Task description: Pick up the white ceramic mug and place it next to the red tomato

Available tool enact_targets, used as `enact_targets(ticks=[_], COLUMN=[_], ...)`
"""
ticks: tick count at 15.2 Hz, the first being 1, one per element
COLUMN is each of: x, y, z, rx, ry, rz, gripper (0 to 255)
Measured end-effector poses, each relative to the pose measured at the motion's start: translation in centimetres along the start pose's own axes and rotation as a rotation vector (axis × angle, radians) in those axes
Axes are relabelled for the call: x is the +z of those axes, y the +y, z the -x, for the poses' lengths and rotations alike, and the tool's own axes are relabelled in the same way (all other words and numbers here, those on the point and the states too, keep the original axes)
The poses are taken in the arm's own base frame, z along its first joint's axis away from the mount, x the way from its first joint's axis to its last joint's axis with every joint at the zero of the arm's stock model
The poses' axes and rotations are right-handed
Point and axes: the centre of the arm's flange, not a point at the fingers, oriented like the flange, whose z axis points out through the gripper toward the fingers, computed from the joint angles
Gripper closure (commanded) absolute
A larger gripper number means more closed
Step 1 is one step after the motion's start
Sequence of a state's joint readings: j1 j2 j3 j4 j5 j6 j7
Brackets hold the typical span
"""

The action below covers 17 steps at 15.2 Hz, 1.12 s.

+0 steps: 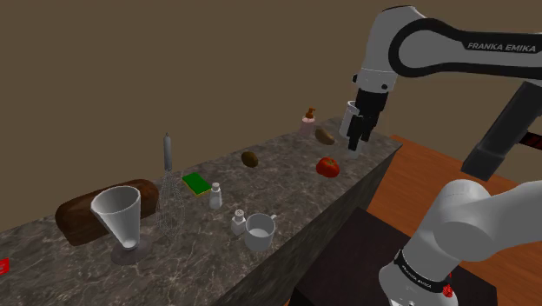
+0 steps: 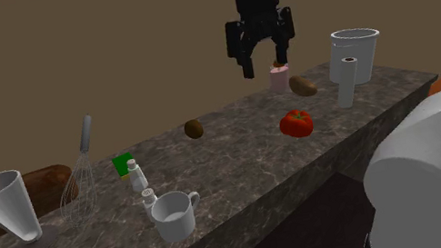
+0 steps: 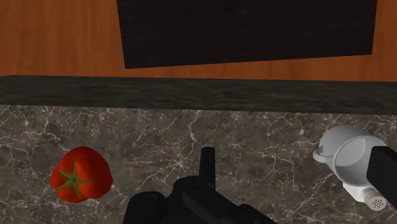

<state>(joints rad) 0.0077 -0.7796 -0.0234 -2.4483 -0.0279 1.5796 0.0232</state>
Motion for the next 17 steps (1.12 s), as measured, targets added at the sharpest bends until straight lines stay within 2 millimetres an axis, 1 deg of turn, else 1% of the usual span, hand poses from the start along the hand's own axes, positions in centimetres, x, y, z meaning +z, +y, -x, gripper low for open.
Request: enact_targets(ticks=[1,3,4,5,8,10,11,13,16,17], x=[0.0,0.8,1.9,2.5,5.2,6.8,7.9,9.4,12.1,13.0], y=[0.0,-1.1,-1.7,-2.7,-5.4,-6.9,-8.1,-9.7,-12.1,-12.7], z=[0.0,-0.5,-0.9,-1.3,-2.4,-3.5,-3.6,-4.6,-5.6,-6.3], rx=[0.000,0.002,0.003,0.004,0.009,0.013,0.014,0.018,0.024,0.026], ry=[0.000,0.004,0.007,0.011,0.023,0.031,0.034,0.043,0.056,0.059], rz=[0.000,0.002,0.003,0.004,0.008,0.010,0.011,0.013,0.018,0.019], gripper=[0,0,0,0,0,0,0,0,0,0])
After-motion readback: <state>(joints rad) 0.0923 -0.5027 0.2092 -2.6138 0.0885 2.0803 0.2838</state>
